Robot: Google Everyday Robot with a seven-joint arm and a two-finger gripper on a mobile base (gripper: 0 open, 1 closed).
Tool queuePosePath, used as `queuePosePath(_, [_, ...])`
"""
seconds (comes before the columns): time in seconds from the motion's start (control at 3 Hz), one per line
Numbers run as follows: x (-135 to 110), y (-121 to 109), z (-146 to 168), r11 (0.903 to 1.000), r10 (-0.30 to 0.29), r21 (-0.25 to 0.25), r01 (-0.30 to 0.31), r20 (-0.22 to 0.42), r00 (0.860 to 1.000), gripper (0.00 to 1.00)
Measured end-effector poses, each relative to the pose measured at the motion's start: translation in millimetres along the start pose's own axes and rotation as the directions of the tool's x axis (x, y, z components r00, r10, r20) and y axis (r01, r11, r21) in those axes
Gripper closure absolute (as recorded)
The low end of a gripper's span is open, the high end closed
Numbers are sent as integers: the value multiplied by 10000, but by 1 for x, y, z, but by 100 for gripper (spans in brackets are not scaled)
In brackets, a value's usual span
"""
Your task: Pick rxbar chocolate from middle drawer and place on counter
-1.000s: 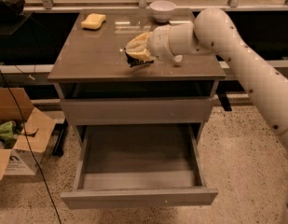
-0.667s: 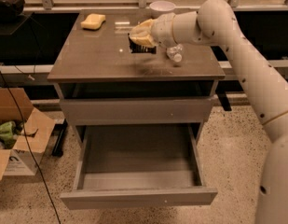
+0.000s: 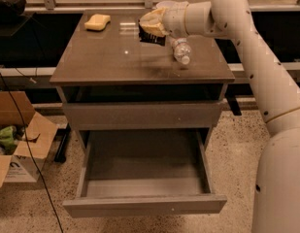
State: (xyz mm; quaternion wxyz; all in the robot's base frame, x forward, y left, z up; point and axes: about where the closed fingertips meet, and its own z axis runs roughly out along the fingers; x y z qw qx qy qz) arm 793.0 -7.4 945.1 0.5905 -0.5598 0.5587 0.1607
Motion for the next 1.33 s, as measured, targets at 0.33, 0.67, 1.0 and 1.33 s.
queuePosePath(0.33, [0,0,0,10000,0,0,0,0,10000,58])
queuePosePath(0.67, [0,0,0,10000,0,-1,0,0,10000,34])
queuePosePath(1.0, [0,0,0,10000,0,-1,0,1,10000,11])
queuePosePath(1.33, [0,0,0,10000,0,-1,0,1,10000,0])
